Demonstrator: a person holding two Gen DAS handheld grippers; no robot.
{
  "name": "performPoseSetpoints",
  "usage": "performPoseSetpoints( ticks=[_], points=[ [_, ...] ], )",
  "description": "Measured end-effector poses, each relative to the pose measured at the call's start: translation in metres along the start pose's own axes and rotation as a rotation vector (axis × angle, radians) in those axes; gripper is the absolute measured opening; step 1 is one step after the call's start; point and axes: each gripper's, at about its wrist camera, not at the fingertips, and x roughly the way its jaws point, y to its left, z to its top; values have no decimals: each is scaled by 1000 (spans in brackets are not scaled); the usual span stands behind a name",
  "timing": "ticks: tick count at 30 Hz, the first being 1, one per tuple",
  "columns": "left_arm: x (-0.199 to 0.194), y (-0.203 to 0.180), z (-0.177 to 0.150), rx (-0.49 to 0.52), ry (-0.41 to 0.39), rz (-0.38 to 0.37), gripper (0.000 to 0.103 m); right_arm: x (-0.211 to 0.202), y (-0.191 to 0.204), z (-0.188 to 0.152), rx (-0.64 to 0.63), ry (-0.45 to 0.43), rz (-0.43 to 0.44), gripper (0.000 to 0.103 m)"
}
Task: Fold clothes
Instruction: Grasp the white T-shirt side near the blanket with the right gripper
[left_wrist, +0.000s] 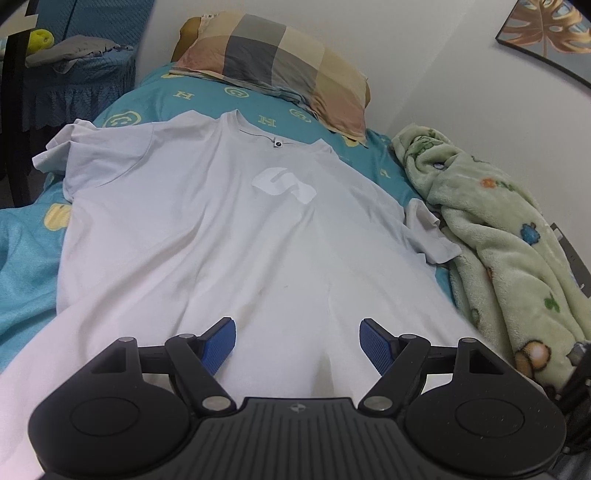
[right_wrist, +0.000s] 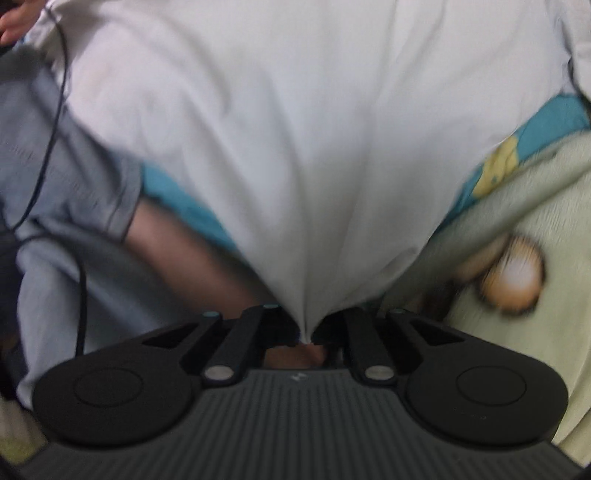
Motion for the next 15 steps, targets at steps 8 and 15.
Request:
performPoseSetpoints(
  ticks=[8, 15],
  points=[
    [-11, -5, -5, 38, 2, 17, 76, -13, -6, -30, 136, -104, 57, 9],
    [-17, -7, -8, 33, -12, 19, 76, -64, -25, -66, 223, -275, 40, 67]
  ],
)
